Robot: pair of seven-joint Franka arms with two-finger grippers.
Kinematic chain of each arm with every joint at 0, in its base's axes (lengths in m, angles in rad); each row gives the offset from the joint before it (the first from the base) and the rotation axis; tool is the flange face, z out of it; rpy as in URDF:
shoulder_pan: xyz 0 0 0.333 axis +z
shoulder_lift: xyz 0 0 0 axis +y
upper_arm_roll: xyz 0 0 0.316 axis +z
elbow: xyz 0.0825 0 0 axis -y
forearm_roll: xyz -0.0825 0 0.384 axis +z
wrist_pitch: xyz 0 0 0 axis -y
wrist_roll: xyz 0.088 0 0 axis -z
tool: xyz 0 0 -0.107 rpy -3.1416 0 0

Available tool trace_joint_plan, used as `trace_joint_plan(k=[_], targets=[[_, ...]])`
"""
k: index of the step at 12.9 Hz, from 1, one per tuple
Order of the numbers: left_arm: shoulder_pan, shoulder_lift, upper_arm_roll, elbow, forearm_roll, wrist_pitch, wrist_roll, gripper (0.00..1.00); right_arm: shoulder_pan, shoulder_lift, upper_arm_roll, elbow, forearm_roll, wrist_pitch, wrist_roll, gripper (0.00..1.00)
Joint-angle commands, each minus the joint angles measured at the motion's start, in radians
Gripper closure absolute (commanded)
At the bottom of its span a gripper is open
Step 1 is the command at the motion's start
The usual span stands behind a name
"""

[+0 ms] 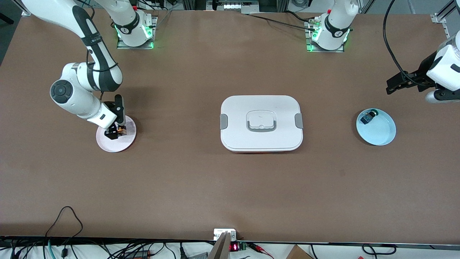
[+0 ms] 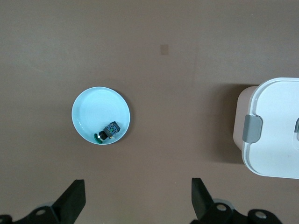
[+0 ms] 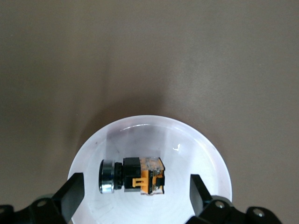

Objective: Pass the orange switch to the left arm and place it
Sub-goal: 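Close the right gripper on the orange switch and lift it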

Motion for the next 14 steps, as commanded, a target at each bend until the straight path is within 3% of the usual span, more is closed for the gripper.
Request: trace_joint_plan(k=[1,14], targets=[[0.008,0.012,0.000,0.028,-0.018,-0.013,0.026,0.00,-0.007,0.003,0.002,-0.043,-0.014,0.064,-0.053,0.00],[0.008,0.012,0.000,0.028,-0.018,-0.013,0.026,0.00,-0.022,0.057,0.002,-0.049,-0.005,0.150,-0.078,0.00]])
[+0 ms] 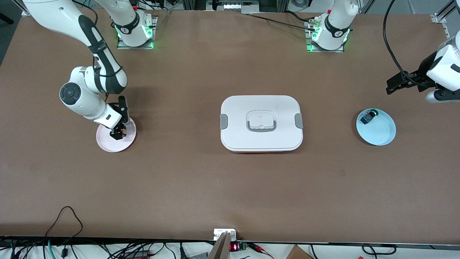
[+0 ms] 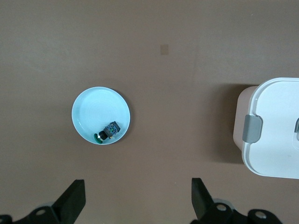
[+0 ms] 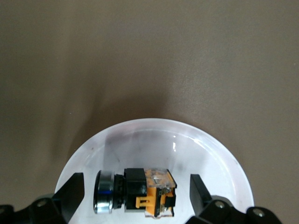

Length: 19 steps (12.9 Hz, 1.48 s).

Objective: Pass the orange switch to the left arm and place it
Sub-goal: 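Close the right gripper on the orange switch and lift it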

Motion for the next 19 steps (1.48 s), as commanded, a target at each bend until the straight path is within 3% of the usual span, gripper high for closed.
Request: trace_joint_plan(k=[1,7,12,14,15,19], targets=[[0.008,0.012,0.000,0.028,-0.018,-0.013,0.026,0.00,-0.021,0.001,0.003,-0.013,-0.002,0.044,-0.030,0.00],[0.008,0.012,0.000,0.028,-0.018,-0.013,0.026,0.00,-0.030,0.018,0.003,-0.013,0.007,0.047,-0.012,0.00],[0.008,0.014,0.000,0.029,-0.018,-0.013,0.026,0.00,-0.029,0.030,0.003,-0.013,0.021,0.065,-0.012,0.16],[0.008,0.014,0.000,0.029,-0.018,-0.013,0.026,0.00,-0.029,0.025,0.003,-0.013,0.019,0.064,-0.014,0.36],[0.008,0.014,0.000,0.029,-0.018,-0.013,0.026,0.00,-0.029,0.021,0.005,-0.013,0.021,0.062,-0.012,0.58],[0.008,0.014,0.000,0.028,-0.018,-0.013,0.026,0.00,-0.029,-0.036,0.005,-0.001,0.022,0.000,-0.004,0.97]])
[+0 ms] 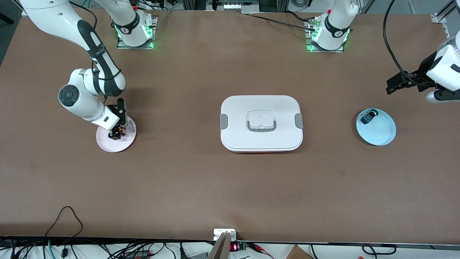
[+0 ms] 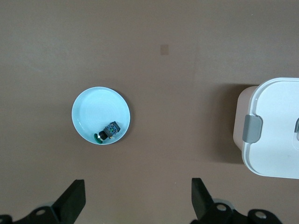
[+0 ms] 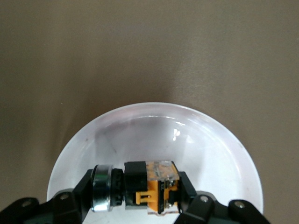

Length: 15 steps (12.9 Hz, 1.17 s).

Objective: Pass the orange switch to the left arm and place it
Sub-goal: 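Close the right gripper on the orange switch and lift it, then carry the orange switch with the right gripper above the white box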

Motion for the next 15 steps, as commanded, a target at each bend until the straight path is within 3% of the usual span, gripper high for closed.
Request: trace_joint_plan(k=[1,3,6,8,11,15], targets=[[0.008,0.014,0.000,0.029,-0.018,-0.013,0.026,0.00,-0.003,-0.073,0.011,0.014,0.017,-0.074,-0.001,0.97],[0.008,0.014,0.000,0.029,-0.018,-0.013,0.026,0.00,-0.003,-0.124,0.050,0.054,0.060,-0.202,0.036,0.98],[0.008,0.014,0.000,0.028,-0.018,-0.013,0.026,0.00,0.010,-0.139,0.096,0.227,0.317,-0.478,0.046,0.98],[0.008,0.014,0.000,0.029,-0.018,-0.013,0.026,0.00,0.027,-0.150,0.140,0.293,0.478,-0.550,0.132,0.98],[0.008,0.014,0.000,0.028,-0.018,-0.013,0.026,0.00,0.041,-0.148,0.264,0.344,0.730,-0.531,0.288,0.98],[0.008,0.014,0.000,0.029,-0.018,-0.013,0.026,0.00,0.099,-0.124,0.375,0.386,1.015,-0.350,0.350,0.98]])
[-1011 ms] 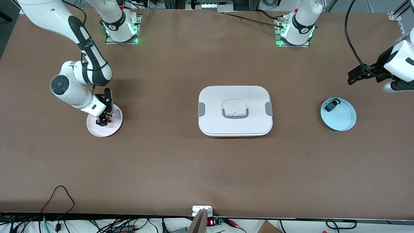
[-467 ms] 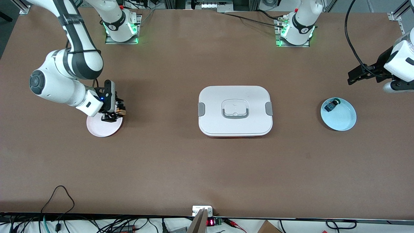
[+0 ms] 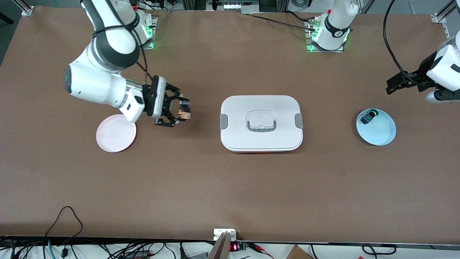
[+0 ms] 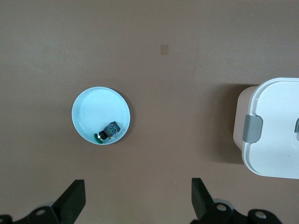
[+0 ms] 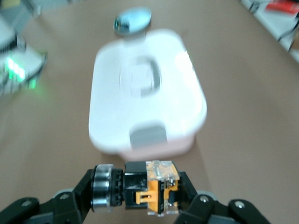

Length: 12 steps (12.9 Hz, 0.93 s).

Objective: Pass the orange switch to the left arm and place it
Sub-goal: 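Carry the orange switch with the right gripper above the white box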

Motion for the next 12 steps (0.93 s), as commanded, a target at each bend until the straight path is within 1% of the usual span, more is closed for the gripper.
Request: trace_joint_plan(k=[1,3,5,7,8,9,10,11,12], targets=[[0.008,0.014,0.000,0.028,-0.018,-0.013,0.025,0.00,0.049,0.043,0.030,0.063,0.187,0.079,0.021,0.98],[0.008,0.014,0.000,0.029,-0.025,-0.013,0.018,0.00,0.104,0.075,0.033,0.119,0.347,0.140,0.021,0.98],[0.009,0.014,0.000,0.028,-0.056,-0.016,0.021,0.00,0.158,0.115,0.048,0.187,0.470,0.210,0.022,0.98],[0.006,0.014,0.000,0.028,-0.087,-0.051,0.022,0.00,0.210,0.138,0.075,0.235,0.568,0.306,0.022,0.98],[-0.002,0.021,-0.008,0.028,-0.105,-0.074,0.022,0.00,0.237,0.146,0.075,0.252,0.596,0.329,0.022,0.99],[-0.011,0.050,-0.016,0.028,-0.113,-0.091,0.022,0.00,0.250,0.155,0.075,0.271,0.628,0.329,0.022,0.99],[-0.017,0.081,-0.026,0.029,-0.146,-0.122,0.022,0.00,0.265,0.164,0.075,0.282,0.680,0.330,0.022,1.00],[-0.015,0.095,-0.026,0.028,-0.224,-0.133,0.022,0.00,0.283,0.167,0.075,0.296,0.738,0.331,0.022,1.00],[-0.005,0.110,-0.025,0.028,-0.340,-0.136,0.022,0.00,0.296,0.169,0.075,0.310,0.774,0.332,0.022,1.00]])
